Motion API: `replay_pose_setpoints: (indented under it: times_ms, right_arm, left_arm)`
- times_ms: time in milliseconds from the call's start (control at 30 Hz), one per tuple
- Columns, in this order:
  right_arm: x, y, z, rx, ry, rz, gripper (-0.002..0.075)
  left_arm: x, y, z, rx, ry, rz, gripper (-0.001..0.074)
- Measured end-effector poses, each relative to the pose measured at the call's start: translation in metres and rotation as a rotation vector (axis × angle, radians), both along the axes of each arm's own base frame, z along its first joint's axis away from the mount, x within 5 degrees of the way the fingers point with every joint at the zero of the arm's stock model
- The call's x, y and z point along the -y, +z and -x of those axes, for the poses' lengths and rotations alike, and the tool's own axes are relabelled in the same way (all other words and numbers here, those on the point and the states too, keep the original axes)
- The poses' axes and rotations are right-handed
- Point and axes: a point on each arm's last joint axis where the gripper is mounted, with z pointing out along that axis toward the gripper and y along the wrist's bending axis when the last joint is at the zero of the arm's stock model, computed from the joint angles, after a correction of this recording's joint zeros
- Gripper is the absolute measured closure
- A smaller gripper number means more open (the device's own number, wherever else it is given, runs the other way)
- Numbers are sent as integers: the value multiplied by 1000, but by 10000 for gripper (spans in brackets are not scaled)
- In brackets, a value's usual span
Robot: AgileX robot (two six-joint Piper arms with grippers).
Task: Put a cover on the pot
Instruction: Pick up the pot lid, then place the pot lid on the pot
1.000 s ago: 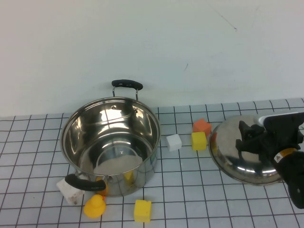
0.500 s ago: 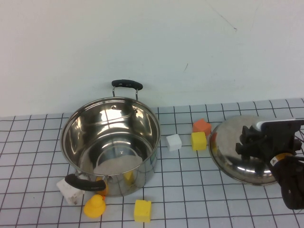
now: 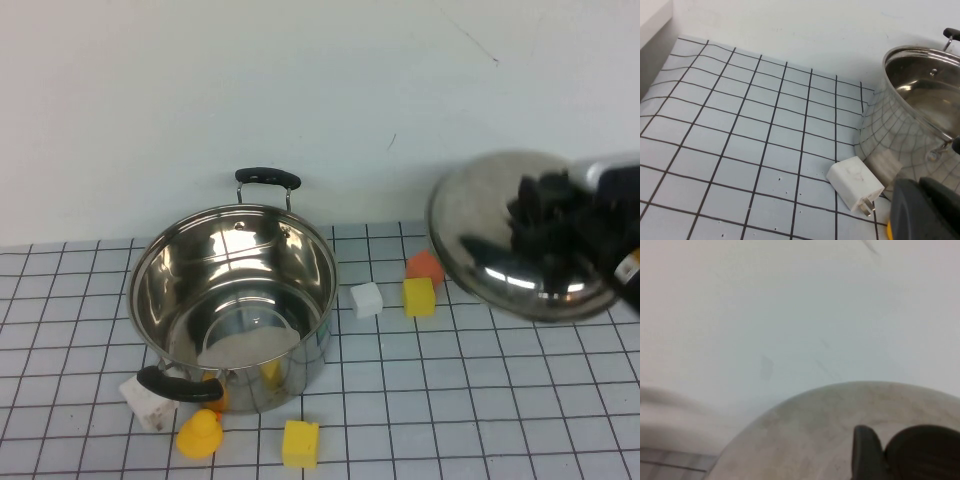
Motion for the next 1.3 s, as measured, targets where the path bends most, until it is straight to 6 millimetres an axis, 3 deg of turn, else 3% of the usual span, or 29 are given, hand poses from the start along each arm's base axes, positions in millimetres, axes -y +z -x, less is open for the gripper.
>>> replay_pose_setpoints:
  times_ms: [200,300,400,500,633,800,1067,1300]
  right_arm:
    - [-21,83,25,-27,146,31,382]
    - [-46,107,31,-26,223,32,382]
    - [-80,117,31,-35,312,47,382]
    - [-122,111,23,-54,397,66,382]
    - [-174,83,5,-100,473,95,382]
    - [-223,56,-12,-98,548,151,382]
    - [-268,25,-24,-146,586,200,382]
    - [-279,10,-24,-151,604,207,382]
  left_arm:
    - [0,0,0,0,0,0,738]
    - [0,0,0,0,0,0,738]
    - [0,0,0,0,0,0,738]
    - [0,0,0,0,0,0,738]
    - [0,0,0,0,0,0,738]
    - [0,0,0,0,0,0,738]
    - [0,0,0,0,0,0,738]
    - [0,0,0,0,-1,-4,738]
